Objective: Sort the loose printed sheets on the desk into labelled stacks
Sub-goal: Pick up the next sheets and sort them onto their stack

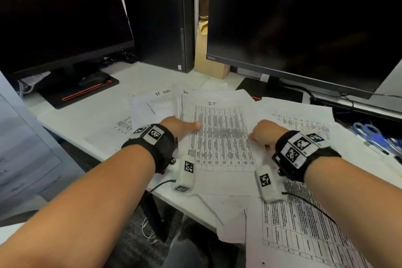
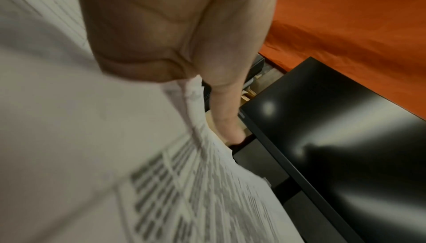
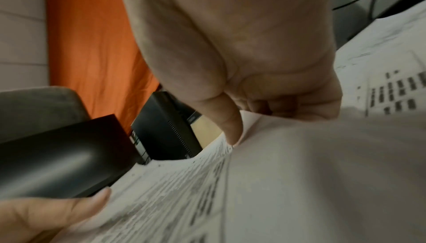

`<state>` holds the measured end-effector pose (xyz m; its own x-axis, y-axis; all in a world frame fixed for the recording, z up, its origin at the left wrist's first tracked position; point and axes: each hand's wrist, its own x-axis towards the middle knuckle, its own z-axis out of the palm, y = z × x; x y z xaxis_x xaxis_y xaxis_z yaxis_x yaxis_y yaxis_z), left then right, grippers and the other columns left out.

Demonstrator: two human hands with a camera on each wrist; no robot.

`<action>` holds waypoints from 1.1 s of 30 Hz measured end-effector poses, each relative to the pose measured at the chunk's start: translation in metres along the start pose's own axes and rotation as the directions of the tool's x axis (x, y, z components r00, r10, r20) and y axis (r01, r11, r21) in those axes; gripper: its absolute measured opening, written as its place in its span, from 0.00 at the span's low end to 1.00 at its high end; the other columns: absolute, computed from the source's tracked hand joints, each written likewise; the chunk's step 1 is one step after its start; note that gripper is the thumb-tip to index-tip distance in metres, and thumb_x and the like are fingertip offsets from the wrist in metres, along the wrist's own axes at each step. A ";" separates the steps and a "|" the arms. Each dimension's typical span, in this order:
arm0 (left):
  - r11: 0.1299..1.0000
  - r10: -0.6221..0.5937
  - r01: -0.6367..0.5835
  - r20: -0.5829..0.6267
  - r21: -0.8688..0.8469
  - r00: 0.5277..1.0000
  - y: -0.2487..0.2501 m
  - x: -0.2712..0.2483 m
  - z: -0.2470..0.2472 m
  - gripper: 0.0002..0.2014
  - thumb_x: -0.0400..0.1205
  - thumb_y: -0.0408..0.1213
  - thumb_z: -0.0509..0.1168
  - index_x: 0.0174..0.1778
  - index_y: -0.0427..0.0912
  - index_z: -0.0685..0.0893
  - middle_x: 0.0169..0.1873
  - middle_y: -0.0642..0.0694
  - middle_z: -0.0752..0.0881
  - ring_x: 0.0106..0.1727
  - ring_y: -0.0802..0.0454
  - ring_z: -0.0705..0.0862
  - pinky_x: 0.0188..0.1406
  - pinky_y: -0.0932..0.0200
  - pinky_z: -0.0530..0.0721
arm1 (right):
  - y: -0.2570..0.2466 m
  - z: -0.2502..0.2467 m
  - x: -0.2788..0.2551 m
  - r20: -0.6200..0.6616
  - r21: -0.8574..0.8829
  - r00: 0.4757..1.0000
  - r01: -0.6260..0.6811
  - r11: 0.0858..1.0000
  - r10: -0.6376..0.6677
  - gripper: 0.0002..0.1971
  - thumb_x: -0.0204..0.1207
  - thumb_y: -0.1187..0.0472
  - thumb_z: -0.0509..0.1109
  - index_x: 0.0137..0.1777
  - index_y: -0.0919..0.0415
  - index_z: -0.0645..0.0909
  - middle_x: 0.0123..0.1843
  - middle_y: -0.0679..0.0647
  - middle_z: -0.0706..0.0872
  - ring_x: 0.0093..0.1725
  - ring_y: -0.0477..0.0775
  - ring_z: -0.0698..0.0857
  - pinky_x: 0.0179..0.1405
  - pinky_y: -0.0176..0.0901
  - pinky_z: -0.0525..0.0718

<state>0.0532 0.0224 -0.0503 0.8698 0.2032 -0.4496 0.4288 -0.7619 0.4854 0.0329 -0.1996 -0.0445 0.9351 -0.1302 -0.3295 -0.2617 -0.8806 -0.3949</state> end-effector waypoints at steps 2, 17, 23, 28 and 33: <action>0.996 0.054 -0.055 0.009 0.066 0.998 -0.003 0.007 0.003 0.43 0.75 0.59 0.68 0.79 0.35 0.63 0.69 0.36 0.78 0.65 0.38 0.81 0.59 0.49 0.81 | -0.004 0.005 0.001 0.043 -0.004 0.999 0.016 1.000 -0.016 0.15 0.86 0.60 0.55 0.51 0.66 0.82 0.57 0.64 0.83 0.58 0.58 0.82 0.48 0.40 0.76; 0.889 0.456 -0.409 0.301 -0.206 0.838 0.015 -0.027 0.008 0.24 0.81 0.45 0.68 0.73 0.48 0.73 0.63 0.52 0.81 0.63 0.50 0.80 0.67 0.54 0.73 | 0.075 -0.033 0.029 0.016 0.633 0.998 -0.057 0.772 0.060 0.22 0.76 0.71 0.68 0.71 0.67 0.74 0.67 0.67 0.82 0.64 0.69 0.83 0.65 0.64 0.81; 0.728 0.265 -0.445 0.386 0.521 0.884 -0.002 -0.020 0.009 0.41 0.78 0.67 0.58 0.83 0.59 0.48 0.83 0.54 0.54 0.83 0.48 0.57 0.81 0.48 0.57 | 0.129 -0.060 0.016 -0.085 0.183 0.963 -0.238 0.954 0.257 0.19 0.85 0.55 0.59 0.62 0.72 0.79 0.58 0.68 0.84 0.60 0.65 0.82 0.60 0.48 0.79; 0.603 0.305 -0.507 0.409 0.616 0.860 0.012 -0.054 0.012 0.32 0.85 0.58 0.54 0.84 0.52 0.55 0.82 0.53 0.61 0.81 0.50 0.60 0.79 0.51 0.57 | 0.175 -0.046 0.034 0.012 0.335 0.961 -0.263 0.905 0.275 0.20 0.80 0.61 0.67 0.68 0.72 0.76 0.66 0.70 0.82 0.65 0.67 0.82 0.66 0.57 0.80; 0.652 0.363 -0.489 0.328 0.580 0.872 0.027 -0.040 -0.003 0.25 0.83 0.54 0.60 0.76 0.50 0.73 0.73 0.49 0.75 0.73 0.49 0.71 0.74 0.52 0.65 | 0.203 -0.032 0.063 0.031 0.497 0.955 -0.270 0.825 0.294 0.18 0.76 0.65 0.71 0.64 0.73 0.79 0.66 0.72 0.81 0.65 0.71 0.81 0.67 0.65 0.79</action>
<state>0.0303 -0.0046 -0.0170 0.8344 -0.3011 -0.4616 -0.2874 -0.9524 0.1016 0.0465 -0.4012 -0.1181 0.8089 -0.3690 -0.4577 -0.5870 -0.4648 -0.6628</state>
